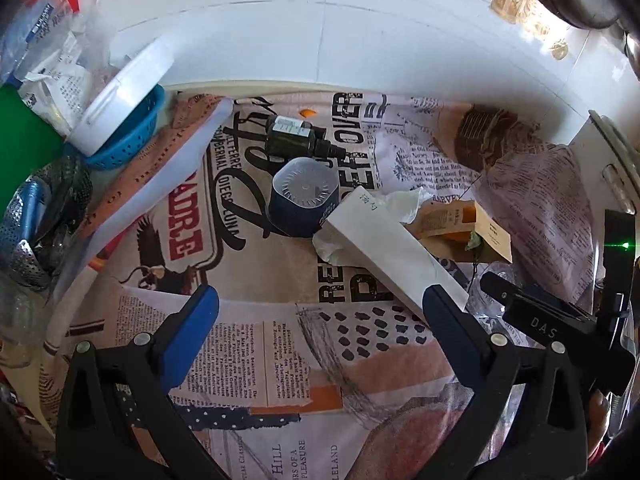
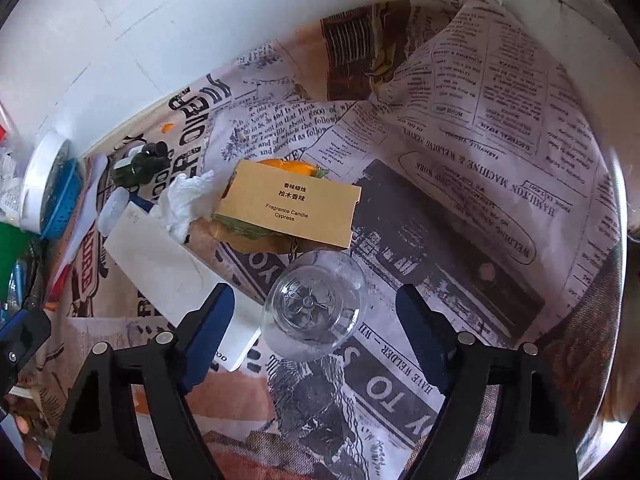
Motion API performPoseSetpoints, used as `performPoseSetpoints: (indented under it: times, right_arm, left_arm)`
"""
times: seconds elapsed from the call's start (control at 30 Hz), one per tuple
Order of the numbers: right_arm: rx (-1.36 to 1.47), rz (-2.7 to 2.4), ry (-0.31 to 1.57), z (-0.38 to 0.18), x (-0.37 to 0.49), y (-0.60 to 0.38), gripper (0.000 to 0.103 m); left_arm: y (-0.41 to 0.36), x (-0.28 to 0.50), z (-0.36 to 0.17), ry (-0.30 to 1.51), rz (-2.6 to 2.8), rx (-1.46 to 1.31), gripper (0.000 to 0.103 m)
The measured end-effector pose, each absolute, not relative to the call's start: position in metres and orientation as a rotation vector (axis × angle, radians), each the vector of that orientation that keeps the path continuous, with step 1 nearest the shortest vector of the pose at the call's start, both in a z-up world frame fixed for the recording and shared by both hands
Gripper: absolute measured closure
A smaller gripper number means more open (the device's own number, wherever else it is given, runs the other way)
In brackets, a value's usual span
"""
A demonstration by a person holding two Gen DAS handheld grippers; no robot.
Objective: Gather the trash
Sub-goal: 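Grasp the white TFOOD box with the left tool while the right tool grasps the clear cup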
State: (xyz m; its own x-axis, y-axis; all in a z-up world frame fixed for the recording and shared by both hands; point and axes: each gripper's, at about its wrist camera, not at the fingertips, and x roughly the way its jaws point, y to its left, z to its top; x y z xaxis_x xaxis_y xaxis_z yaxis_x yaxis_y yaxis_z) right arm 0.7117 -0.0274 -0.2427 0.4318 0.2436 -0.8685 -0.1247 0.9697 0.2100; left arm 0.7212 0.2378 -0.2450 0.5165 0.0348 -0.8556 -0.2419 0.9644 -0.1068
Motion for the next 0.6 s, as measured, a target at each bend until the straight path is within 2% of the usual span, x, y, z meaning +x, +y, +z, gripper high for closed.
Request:
performPoseSetpoints:
  times: [0.07, 0.17, 0.6]
  right_arm:
    - [0.129, 0.235, 1.122, -0.25, 0.714, -0.027, 0.039]
    - [0.142, 0.258, 1.125, -0.253, 0.71, -0.034, 0.048]
    - [0.095, 0.183, 1.03, -0.218, 0.67, -0.098, 0.049]
  left_arm:
    - [0.237, 0.729, -0.255, 1.035, 0.162, -0.24, 0.001]
    - [0.231, 0.743, -0.268, 1.065, 0.153, -0.278, 0.001]
    - [0.167, 0.785, -0.321, 1.128, 0.272, -0.38, 0.001]
